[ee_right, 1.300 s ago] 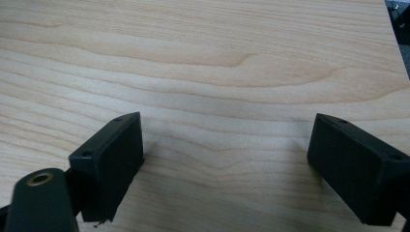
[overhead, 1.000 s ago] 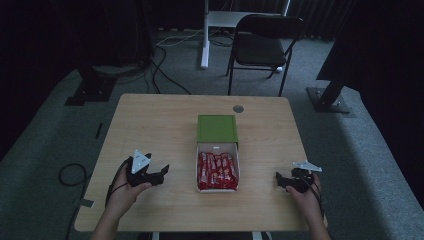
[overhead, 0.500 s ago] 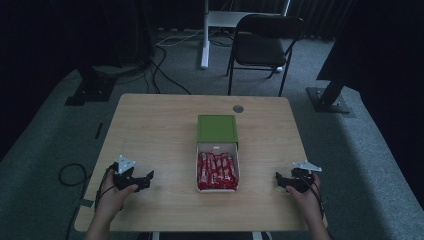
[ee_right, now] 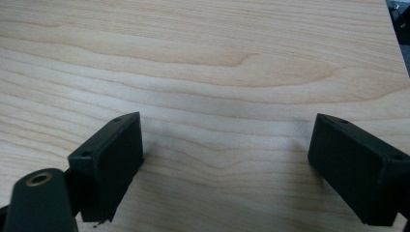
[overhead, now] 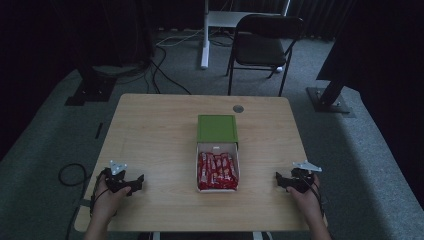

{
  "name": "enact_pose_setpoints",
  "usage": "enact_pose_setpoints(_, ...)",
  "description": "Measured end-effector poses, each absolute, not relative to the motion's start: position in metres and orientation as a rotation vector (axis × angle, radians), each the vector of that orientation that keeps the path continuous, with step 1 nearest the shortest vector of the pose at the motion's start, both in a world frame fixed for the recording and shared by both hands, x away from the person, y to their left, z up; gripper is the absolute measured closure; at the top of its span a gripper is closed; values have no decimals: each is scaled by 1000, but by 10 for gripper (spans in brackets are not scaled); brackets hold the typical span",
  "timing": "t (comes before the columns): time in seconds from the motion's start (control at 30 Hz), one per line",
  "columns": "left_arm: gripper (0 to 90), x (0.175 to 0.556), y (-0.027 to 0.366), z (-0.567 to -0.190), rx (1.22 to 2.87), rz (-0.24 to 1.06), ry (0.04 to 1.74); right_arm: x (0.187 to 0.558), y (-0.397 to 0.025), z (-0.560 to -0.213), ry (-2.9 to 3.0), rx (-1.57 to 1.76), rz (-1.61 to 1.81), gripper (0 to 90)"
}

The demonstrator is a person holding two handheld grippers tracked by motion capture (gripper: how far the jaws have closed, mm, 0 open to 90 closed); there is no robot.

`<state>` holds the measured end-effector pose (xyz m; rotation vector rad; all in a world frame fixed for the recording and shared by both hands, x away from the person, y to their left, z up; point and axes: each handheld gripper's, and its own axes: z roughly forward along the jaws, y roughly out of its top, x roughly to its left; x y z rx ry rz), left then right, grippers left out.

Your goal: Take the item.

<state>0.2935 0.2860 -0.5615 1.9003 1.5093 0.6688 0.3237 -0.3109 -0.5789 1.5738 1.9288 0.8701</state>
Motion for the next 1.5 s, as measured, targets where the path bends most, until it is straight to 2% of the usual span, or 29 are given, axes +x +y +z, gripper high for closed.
enact_pose_setpoints(0.2, 101, 295, 289, -567, 1919, 652, 1526, 321, -311, -574, 1887, 1603, 861, 136)
enact_pose_setpoints(0.6, 95, 297, 288, -569, 1922, 671, 1526, 312, -303, -535, 1811, 1601, 963, 136)
enact_pose_setpoints(1.13, 92, 298, 286, -570, 1910, 676, 1537, 304, -256, -464, 1829, 1430, 1152, 136)
enact_pose_setpoints(1.5, 90, 298, 286, -570, 1907, 678, 1542, 306, -218, -443, 1909, 1324, 1226, 137)
